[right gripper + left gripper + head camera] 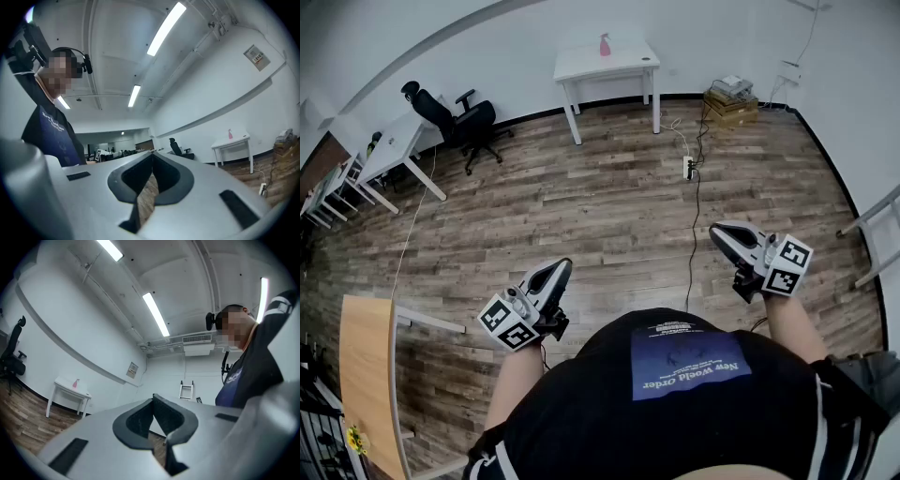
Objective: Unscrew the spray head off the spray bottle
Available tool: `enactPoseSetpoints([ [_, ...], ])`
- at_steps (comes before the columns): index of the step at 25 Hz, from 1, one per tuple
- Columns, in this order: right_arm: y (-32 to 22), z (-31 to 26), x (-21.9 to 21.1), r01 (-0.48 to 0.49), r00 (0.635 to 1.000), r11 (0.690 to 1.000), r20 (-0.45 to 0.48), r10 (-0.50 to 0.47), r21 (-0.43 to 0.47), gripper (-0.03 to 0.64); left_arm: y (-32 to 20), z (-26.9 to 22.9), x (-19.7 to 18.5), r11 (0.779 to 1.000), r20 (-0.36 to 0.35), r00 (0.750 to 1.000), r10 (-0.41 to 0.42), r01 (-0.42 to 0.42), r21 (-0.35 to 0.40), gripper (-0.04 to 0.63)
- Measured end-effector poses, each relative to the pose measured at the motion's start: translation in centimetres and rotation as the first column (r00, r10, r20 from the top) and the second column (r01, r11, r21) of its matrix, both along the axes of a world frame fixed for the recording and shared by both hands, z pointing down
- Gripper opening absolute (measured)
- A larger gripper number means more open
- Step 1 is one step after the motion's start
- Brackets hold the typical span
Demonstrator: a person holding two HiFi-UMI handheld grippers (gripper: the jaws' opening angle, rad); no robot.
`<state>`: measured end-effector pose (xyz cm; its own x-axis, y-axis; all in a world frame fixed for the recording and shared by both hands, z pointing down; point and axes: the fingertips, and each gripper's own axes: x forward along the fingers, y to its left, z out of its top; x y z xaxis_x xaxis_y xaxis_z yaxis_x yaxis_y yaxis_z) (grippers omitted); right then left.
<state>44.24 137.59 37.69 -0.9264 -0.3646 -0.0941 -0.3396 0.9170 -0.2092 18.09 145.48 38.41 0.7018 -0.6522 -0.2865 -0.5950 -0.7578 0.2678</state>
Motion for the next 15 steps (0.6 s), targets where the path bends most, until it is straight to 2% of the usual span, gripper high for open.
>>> enactPoseSetpoints([
  [9, -1.6, 0.6, 5.3, 0.020, 0.999, 1.000, -0.031, -0.019, 0.006, -0.003, -1.7, 0.5, 6.7, 1.000, -0.017, 1.000, 0.016, -0.016, -0.022, 0.003],
  [15, -4.0, 1.7, 5.7, 0.037, 0.999, 0.999, -0.031, -0.038, -0.017, -0.003, -3.5, 1.5, 7.6, 0.999, -0.019, 1.000, 0.010, -0.011, -0.049, 0.003],
])
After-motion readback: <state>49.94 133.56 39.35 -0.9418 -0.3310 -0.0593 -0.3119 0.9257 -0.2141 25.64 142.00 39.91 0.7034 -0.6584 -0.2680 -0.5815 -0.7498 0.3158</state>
